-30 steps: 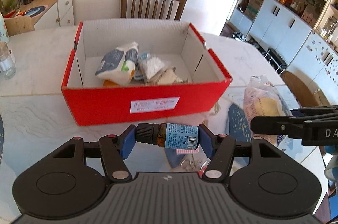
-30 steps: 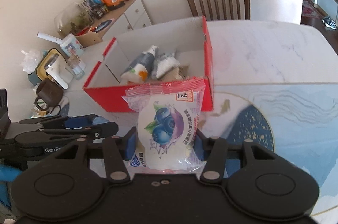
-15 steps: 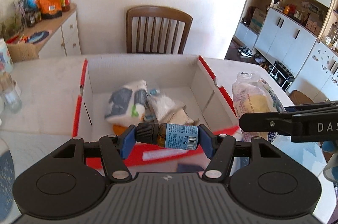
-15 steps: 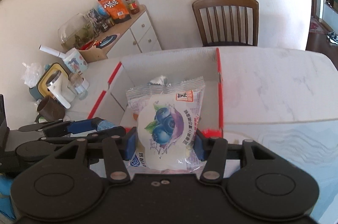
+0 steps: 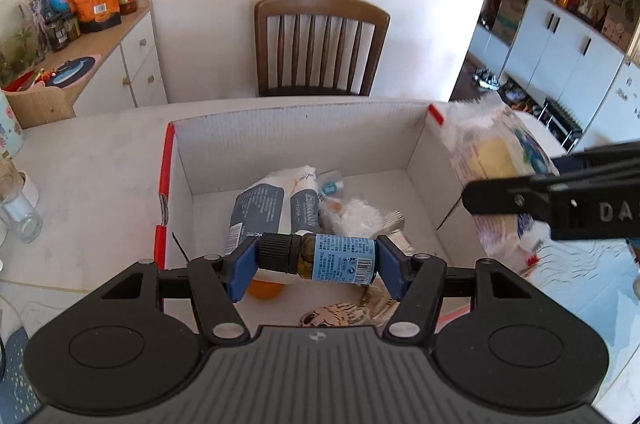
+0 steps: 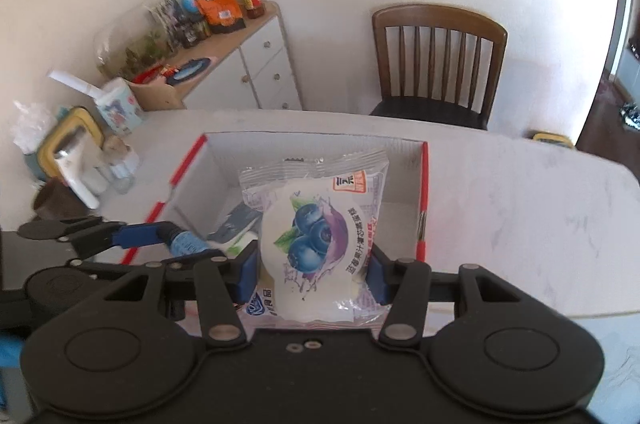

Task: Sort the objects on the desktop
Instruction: 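Carry the bottle and blueberry pack with both tools into the red box, then open the left tool to drop the bottle while the right tool releases the blueberry pack, then withdraw both tools up out of the red box, then lower both tools to the table, grasp the pink sponge with left while right grasps the pink clip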

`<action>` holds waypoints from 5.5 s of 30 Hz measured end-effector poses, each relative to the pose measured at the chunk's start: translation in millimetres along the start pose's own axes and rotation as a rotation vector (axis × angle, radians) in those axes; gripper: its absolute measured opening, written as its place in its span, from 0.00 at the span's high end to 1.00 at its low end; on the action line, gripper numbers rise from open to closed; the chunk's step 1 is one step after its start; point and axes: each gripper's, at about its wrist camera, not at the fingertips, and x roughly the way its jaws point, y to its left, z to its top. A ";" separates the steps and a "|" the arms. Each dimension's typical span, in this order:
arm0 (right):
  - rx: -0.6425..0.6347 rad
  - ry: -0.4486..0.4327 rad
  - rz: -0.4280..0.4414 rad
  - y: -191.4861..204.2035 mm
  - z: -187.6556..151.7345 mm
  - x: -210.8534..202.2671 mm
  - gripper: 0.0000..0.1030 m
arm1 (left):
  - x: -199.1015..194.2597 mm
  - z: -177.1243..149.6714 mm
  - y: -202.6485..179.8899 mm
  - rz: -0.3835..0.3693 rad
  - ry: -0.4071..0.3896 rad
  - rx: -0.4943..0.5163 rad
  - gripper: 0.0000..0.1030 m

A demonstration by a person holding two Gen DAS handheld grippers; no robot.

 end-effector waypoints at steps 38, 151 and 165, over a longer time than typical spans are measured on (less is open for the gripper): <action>-0.079 0.217 -0.056 3.2 -3.2 120.2 0.47 | 74.6 -12.2 3.3 0.012 0.225 0.060 0.41; -0.127 0.099 -0.075 48.4 -208.4 19.5 0.42 | 46.0 -112.3 -77.1 -0.067 0.256 0.066 0.04; -0.062 0.106 -0.154 -3.9 -213.7 -1.7 0.52 | 58.9 -114.0 -90.6 -0.041 0.242 0.073 0.04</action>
